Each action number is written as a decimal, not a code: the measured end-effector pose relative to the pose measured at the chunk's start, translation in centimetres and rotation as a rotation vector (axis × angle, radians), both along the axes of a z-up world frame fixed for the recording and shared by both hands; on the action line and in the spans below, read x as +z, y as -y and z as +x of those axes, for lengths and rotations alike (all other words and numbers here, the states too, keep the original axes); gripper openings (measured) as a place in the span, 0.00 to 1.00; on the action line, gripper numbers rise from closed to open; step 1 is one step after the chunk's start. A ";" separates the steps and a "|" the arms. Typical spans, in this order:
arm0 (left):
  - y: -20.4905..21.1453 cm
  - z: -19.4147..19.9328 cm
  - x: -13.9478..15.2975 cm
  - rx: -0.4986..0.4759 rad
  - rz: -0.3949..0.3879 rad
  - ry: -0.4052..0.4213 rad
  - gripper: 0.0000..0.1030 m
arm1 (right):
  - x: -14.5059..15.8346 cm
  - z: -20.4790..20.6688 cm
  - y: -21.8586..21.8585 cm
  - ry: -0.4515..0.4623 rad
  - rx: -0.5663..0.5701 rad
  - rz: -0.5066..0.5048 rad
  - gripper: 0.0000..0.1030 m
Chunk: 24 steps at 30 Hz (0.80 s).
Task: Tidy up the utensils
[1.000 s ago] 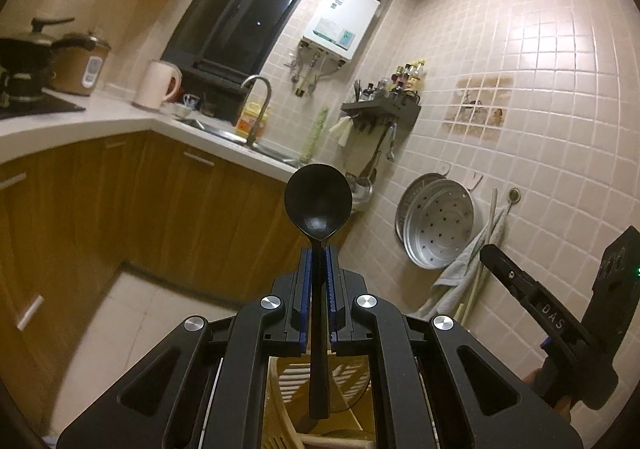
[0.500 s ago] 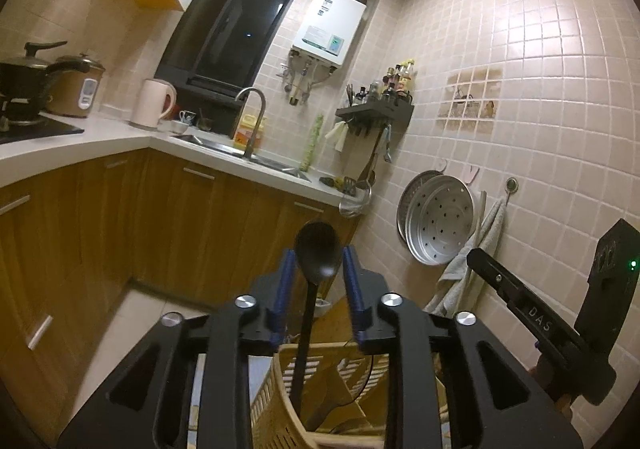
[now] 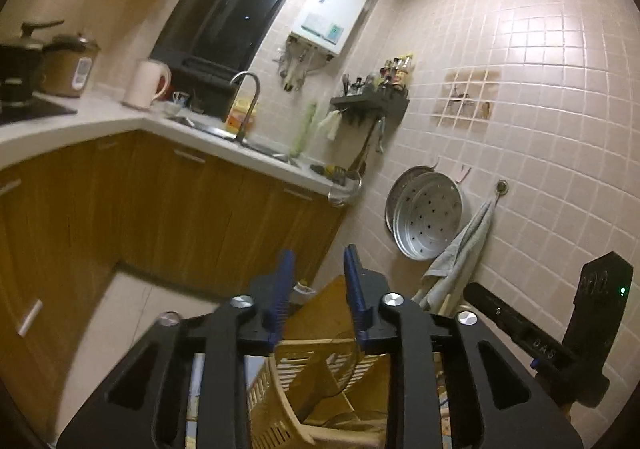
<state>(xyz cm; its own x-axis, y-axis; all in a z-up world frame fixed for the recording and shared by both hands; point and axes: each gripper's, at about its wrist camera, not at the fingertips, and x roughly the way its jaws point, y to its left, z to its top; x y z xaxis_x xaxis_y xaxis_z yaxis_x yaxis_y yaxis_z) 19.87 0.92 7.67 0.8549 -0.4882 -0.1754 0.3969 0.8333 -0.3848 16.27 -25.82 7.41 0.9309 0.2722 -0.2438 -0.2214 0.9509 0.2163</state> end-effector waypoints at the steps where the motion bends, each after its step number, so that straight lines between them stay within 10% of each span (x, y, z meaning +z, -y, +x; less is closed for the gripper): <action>1: -0.3 -0.5 0.4 -0.001 -0.011 0.013 0.28 | 0.1 -0.2 -0.1 -0.001 0.008 -0.001 0.07; 4: -0.9 -1.8 1.1 0.007 -0.026 0.033 0.46 | 0.7 -1.2 -0.3 -0.005 0.030 -0.009 0.09; 8: -1.8 -4.5 1.8 0.029 -0.019 0.054 0.55 | 1.5 -4.2 0.2 0.037 0.023 0.006 0.56; 24: -3.5 -14.0 -0.9 0.167 0.097 -0.047 0.74 | 0.0 -12.4 1.8 -0.033 -0.056 0.016 0.68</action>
